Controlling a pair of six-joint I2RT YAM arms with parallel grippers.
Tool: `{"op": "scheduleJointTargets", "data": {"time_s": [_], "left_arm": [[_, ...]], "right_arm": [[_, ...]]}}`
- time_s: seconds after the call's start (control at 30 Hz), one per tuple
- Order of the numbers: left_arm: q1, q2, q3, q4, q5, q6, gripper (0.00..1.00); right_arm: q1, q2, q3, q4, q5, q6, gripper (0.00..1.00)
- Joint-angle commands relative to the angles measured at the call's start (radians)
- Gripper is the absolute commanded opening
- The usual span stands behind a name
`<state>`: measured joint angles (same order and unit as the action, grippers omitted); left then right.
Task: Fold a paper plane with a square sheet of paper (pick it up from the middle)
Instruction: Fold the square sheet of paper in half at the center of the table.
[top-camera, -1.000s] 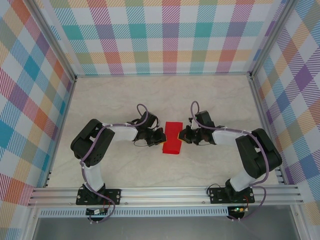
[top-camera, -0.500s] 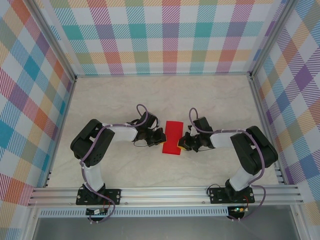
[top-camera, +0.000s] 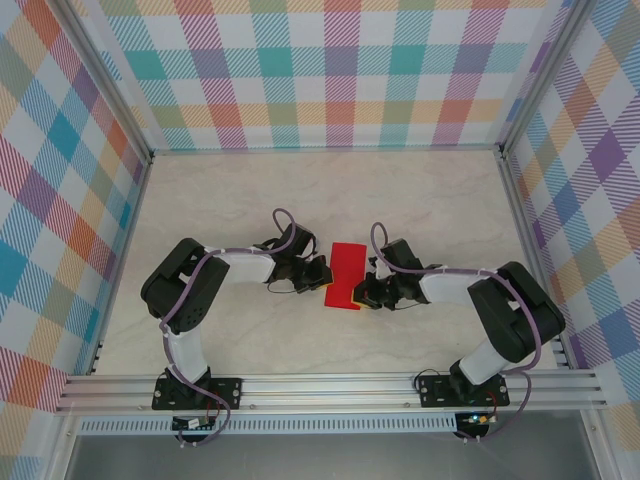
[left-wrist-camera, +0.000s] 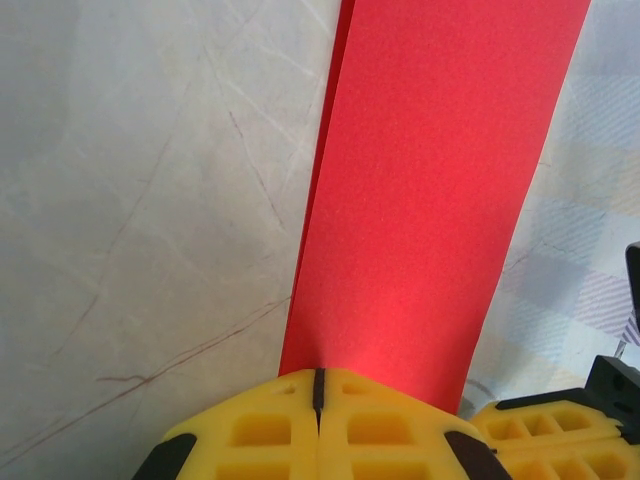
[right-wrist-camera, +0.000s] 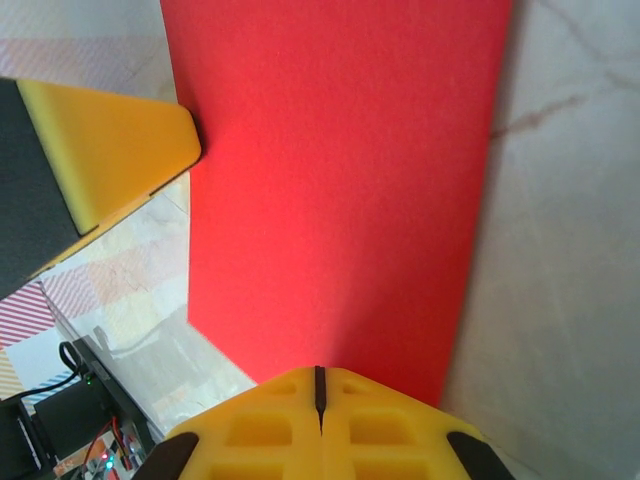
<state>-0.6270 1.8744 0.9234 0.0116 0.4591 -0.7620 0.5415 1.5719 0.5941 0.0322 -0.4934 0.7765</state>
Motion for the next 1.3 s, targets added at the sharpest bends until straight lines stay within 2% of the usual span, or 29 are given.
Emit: {"op": "scheduleJointTargets", "data": {"time_s": [0.0,0.4,0.67,0.87,0.97,1.1,1.27], "left_arm": [[-0.005,0.130,-0.087,-0.223,-0.214,-0.002,0.00],[-0.005,0.132,-0.083,-0.223,-0.217,-0.002,0.00],[-0.005,0.117,-0.074,-0.226,-0.208,0.013,0.00],[-0.005,0.017,-0.025,-0.250,-0.161,0.036,0.00],[-0.004,-0.066,0.034,-0.281,-0.158,0.050,0.08],[-0.005,-0.152,0.085,-0.328,-0.179,0.064,0.23],[-0.004,-0.213,0.078,-0.339,-0.213,0.061,0.28]], "right_arm": [[0.000,0.040,0.026,-0.033,0.015,-0.032,0.05],[0.001,-0.021,-0.060,-0.191,0.068,-0.110,0.04],[0.001,-0.107,-0.010,-0.195,0.076,-0.136,0.04],[0.000,-0.155,0.032,-0.222,0.141,-0.125,0.05],[0.004,-0.156,0.033,-0.230,0.181,-0.102,0.05],[0.023,-0.121,0.044,-0.237,0.194,-0.085,0.06],[0.071,-0.083,0.068,-0.215,0.186,-0.060,0.07]]}}
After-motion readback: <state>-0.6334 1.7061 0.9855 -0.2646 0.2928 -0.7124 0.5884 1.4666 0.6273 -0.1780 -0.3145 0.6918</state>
